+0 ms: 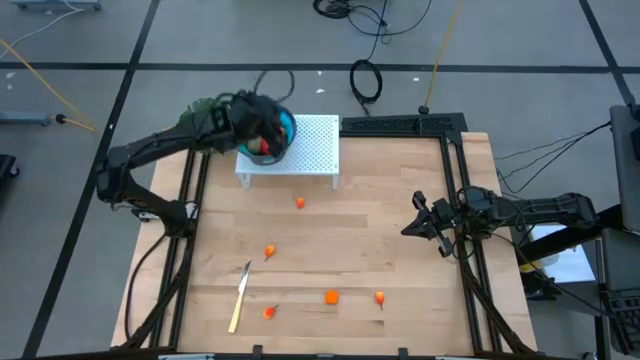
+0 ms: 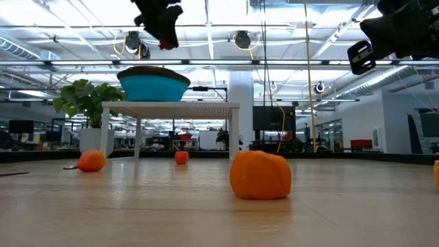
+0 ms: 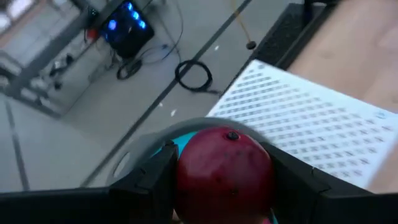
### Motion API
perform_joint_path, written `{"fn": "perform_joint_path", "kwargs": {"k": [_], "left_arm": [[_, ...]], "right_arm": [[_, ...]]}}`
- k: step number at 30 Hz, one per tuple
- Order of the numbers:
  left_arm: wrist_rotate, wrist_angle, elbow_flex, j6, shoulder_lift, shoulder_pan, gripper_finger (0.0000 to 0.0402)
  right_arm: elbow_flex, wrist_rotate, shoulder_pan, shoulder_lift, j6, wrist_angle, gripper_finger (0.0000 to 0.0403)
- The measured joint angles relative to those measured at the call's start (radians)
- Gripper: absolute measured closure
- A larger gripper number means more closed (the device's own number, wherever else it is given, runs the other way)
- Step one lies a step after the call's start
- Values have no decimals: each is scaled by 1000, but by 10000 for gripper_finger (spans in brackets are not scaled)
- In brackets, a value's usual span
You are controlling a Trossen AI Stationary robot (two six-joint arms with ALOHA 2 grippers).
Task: Pick & Place Fruit
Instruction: Put the pomegranate into the blue strainer bowl on the shelf
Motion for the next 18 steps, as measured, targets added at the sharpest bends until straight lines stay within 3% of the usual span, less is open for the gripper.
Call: {"fn": "perform_joint_path", "kwargs": {"k": [7,18], "left_arm": [[207,-79,0,-84,6,167,204],[318,-172,0,-169,7,283,204]], "right_arm": [[0,0,0,0,0,0,403],[0,1,0,0,0,0,403]]}}
